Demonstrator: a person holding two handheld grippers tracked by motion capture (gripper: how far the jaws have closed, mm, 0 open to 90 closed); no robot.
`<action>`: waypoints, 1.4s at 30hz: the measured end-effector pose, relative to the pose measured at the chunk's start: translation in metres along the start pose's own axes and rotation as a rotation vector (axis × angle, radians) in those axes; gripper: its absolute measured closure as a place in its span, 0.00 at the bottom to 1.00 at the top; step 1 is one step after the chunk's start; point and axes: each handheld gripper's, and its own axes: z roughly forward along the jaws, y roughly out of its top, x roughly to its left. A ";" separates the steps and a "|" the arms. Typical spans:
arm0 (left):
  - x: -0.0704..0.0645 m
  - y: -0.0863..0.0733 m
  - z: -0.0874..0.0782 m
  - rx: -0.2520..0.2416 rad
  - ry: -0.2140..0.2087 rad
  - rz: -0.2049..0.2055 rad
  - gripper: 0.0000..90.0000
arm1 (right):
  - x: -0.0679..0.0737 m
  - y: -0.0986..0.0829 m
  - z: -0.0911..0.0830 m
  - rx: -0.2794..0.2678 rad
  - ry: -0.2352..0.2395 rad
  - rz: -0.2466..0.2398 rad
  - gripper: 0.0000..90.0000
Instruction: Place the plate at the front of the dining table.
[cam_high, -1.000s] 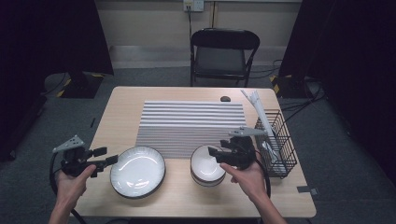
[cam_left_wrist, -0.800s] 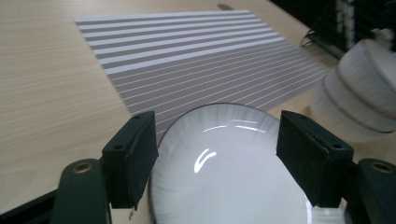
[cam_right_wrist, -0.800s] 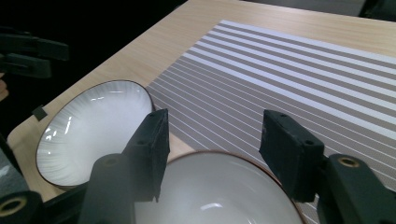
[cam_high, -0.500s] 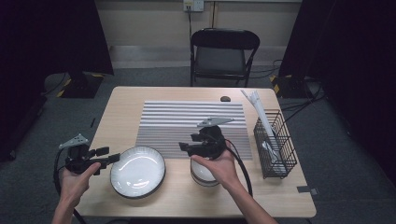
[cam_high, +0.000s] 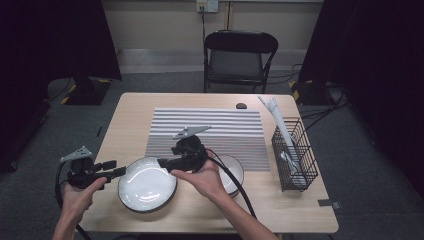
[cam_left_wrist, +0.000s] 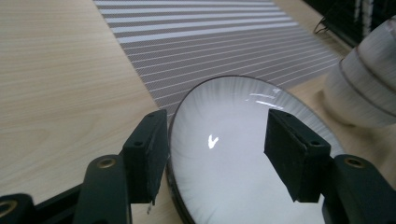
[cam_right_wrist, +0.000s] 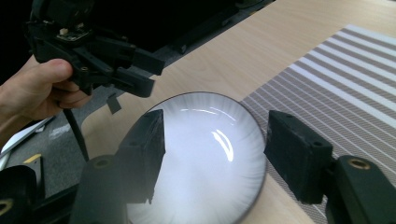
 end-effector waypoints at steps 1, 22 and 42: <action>0.001 -0.001 0.000 0.001 -0.004 0.002 0.45 | 0.002 0.000 0.004 0.008 0.004 -0.001 0.44; 0.016 -0.016 0.016 0.066 -0.017 -0.011 0.72 | 0.006 -0.012 0.074 0.086 0.042 0.074 0.58; 0.024 -0.023 0.024 0.121 -0.011 -0.048 0.85 | -0.020 -0.018 0.092 0.106 -0.108 0.147 0.67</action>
